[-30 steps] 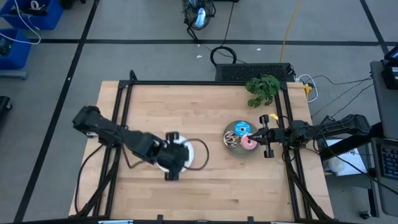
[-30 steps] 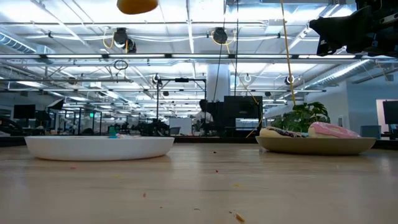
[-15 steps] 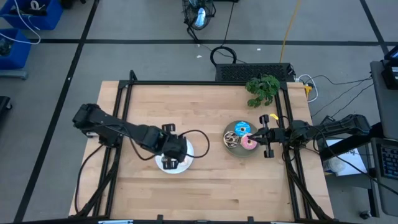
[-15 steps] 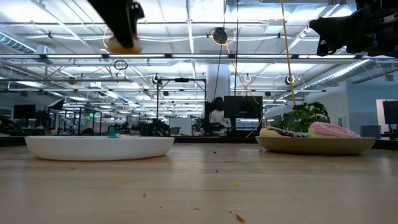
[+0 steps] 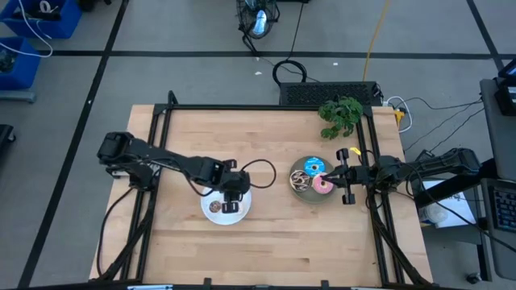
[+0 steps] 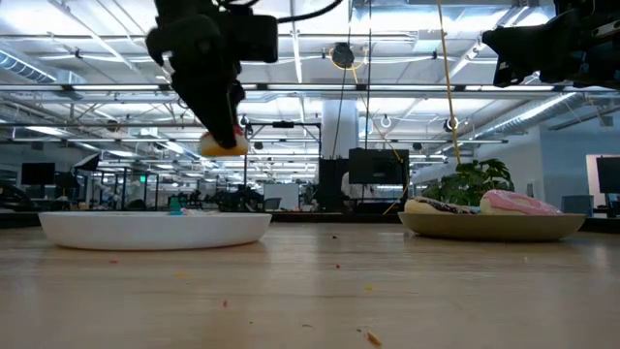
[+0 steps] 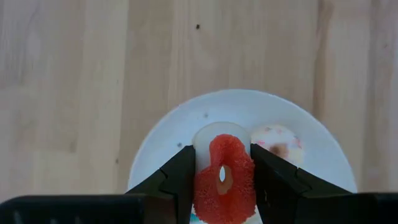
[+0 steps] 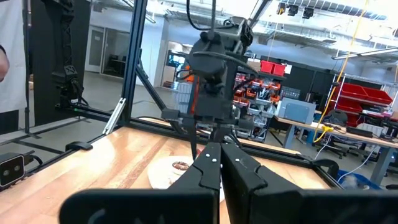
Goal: Pick & Place donuts
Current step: Put the small orange donut on the white plate
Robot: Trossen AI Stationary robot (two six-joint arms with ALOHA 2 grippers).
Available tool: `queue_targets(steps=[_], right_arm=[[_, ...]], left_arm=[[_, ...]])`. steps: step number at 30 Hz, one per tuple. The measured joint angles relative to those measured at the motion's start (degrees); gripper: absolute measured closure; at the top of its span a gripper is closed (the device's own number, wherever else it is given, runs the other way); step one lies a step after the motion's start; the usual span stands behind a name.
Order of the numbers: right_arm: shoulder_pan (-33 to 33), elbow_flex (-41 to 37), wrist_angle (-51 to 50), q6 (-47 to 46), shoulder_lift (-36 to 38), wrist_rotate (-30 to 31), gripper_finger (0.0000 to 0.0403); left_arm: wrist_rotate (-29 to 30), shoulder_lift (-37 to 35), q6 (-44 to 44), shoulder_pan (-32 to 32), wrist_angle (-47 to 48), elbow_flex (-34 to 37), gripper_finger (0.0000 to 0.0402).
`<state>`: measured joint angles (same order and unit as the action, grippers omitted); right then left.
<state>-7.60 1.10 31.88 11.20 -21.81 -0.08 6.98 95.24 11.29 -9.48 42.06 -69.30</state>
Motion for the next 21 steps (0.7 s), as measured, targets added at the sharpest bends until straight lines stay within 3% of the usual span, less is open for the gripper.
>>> queue_targets(steps=[7,21], right_arm=[[0.01,0.0,0.0,0.01,-0.02,0.01,0.0403],[0.02,0.0,-0.02,0.44,-0.1,0.02,0.0403]], left_arm=[[-2.59,2.32,-5.11,2.47,-8.99,2.1,0.0261],[-3.78,12.41,-8.37,3.78,-8.25,2.12,0.0261]])
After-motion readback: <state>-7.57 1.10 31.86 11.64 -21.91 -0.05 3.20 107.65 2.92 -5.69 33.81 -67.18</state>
